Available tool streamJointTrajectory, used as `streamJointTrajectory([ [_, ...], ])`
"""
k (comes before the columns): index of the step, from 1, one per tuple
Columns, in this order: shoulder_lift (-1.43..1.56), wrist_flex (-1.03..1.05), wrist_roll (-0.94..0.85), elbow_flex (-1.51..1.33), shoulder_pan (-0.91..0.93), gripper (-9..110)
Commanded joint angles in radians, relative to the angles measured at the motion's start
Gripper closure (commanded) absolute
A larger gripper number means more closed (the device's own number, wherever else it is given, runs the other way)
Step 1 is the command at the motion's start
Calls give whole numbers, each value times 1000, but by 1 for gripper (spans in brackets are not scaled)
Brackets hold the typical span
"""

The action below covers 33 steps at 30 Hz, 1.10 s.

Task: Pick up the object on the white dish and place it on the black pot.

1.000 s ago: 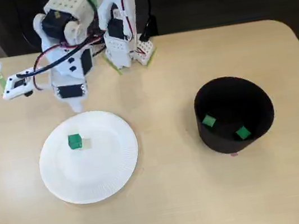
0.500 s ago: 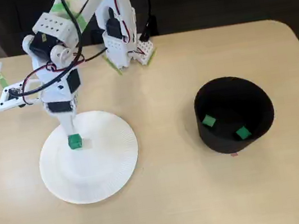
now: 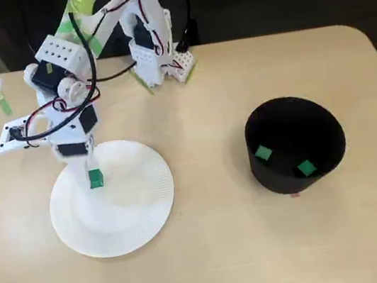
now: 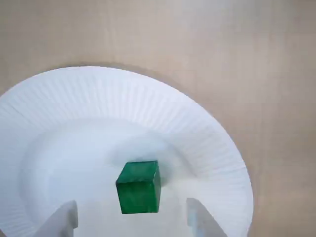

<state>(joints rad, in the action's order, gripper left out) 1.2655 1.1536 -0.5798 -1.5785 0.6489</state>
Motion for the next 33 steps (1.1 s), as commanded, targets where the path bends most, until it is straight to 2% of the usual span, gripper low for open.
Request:
streamJointTrajectory([
  [1, 3, 9, 5, 54, -6, 72],
  [10, -109, 55, 0, 160, -29, 73],
  [19, -190, 55, 17, 233, -28, 79],
  [21, -204, 49, 25, 233, -23, 83],
  [25, -258, 63, 69, 281, -17, 101],
  [33, -242, 92, 63, 334, -37, 101],
])
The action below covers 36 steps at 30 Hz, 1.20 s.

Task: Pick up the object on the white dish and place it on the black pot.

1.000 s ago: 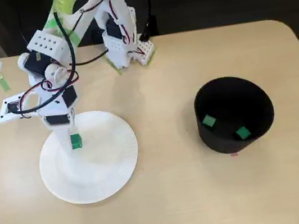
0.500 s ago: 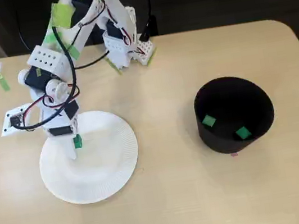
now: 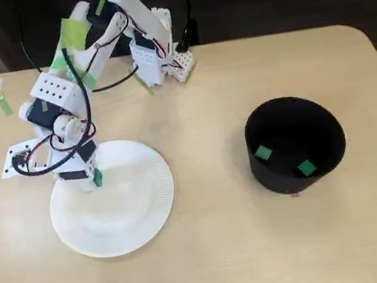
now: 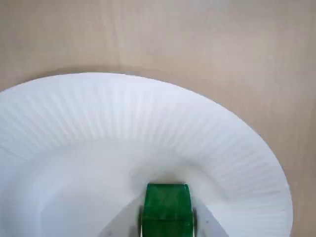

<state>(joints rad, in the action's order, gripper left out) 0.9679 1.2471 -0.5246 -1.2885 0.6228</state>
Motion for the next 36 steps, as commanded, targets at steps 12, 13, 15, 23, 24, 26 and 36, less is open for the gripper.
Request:
streamJointTrajectory([
  [12, 477, -327, 133, 35, -153, 101],
  [13, 506, -377, 149, 35, -175, 101],
  [15, 557, -471, 198, 35, -216, 101],
  [23, 713, -641, 356, 46, -387, 101],
  [24, 741, -643, 357, 41, -419, 101],
  [26, 801, -644, 351, 20, -500, 101],
  [36, 1028, -644, 212, -264, -1051, 101],
])
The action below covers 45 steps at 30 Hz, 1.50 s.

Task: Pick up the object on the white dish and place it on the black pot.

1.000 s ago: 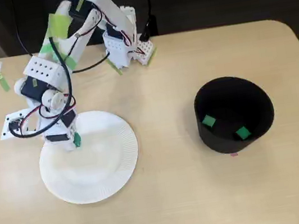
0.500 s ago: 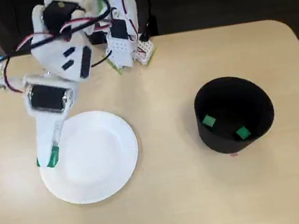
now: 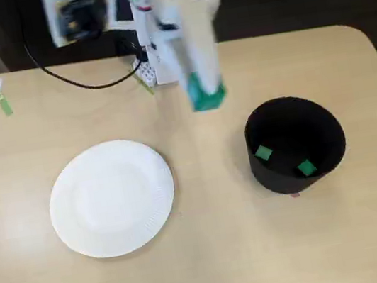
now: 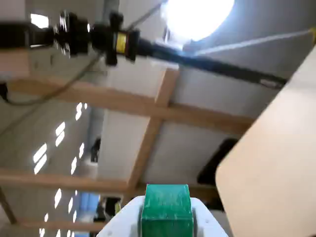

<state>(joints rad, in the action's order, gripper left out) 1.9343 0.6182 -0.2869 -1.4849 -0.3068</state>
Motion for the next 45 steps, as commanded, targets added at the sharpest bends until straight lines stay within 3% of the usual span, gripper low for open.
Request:
streamJointTrajectory([
  [1, 74, -15, -34, -112, -161, 101],
  [9, 52, -17, -109, -382, -351, 101],
  [33, -275, 58, -247, -443, -399, 101],
  [40, -256, 66, -255, -443, -362, 75],
  [43, -236, 75, -255, -434, -342, 73],
  [45, -221, 77, -249, -433, -328, 77],
])
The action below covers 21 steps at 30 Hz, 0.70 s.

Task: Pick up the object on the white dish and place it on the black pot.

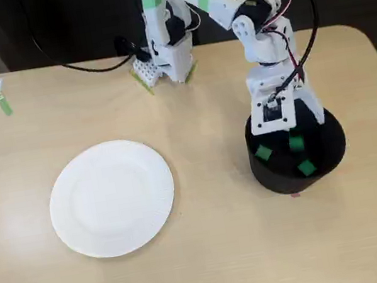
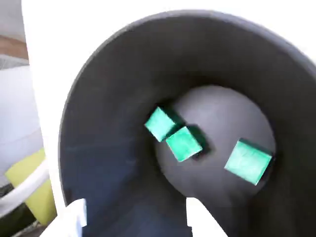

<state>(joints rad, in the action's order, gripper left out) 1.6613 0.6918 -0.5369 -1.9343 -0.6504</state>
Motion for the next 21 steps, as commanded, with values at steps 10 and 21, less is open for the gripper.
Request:
streamJointTrajectory([
  [10, 236, 6, 140, 110, 183, 101],
  [21, 699, 150, 558, -107, 618, 102],
])
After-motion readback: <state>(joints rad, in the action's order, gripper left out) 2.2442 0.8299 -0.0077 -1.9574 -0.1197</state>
